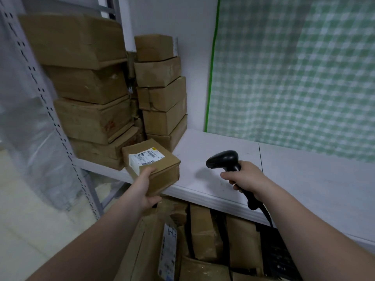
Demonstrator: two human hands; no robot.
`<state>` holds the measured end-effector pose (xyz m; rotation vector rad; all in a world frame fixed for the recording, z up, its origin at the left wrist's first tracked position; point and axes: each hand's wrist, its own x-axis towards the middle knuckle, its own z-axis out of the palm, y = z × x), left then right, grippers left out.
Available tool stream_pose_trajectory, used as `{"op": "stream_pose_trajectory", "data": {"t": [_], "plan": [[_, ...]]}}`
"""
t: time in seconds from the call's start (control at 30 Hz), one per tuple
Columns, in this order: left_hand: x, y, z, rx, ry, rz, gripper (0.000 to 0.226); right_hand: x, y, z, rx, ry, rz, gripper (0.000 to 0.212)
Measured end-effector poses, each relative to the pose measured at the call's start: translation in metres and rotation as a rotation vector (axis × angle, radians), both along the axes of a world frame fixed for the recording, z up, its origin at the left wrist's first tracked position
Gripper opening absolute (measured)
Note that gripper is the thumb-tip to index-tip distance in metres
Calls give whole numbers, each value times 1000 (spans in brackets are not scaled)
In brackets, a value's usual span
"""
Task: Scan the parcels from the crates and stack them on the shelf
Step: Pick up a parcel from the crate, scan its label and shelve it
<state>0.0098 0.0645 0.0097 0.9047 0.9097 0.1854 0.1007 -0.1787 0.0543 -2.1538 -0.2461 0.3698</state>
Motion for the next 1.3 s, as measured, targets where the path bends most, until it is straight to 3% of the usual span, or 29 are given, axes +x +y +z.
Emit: {"op": "stream_pose_trajectory", "data": {"t": [0.17,0.47,0.63,0.87,0.97,1.1,1.23,1.3], "plan": [[30,-2,1,56,107,-53,84,9,-2,-23,-37,21,-32,17],[70,5,1,265,220,-158,62,20,-6,-52,-50,80,-56,18],[70,9,0,243,172,-131,73,20,-2,-64,-92,61,-55,16],[61,10,-1,319,178,-135,61,12,-3,-72,-157,59,-58,21],[37,10,-8,458,207,-293,49,7,-4,-72,-171,39,-59,27],[-10,7,-28,783,256,-594,40,-10,-2,-72,-123,25,-33,21],[-60,4,-54,909,397,-787,78,-39,3,-74,-40,91,14,17],[-78,-4,-63,894,459,-826,87,-54,6,-78,14,134,40,21]]}}
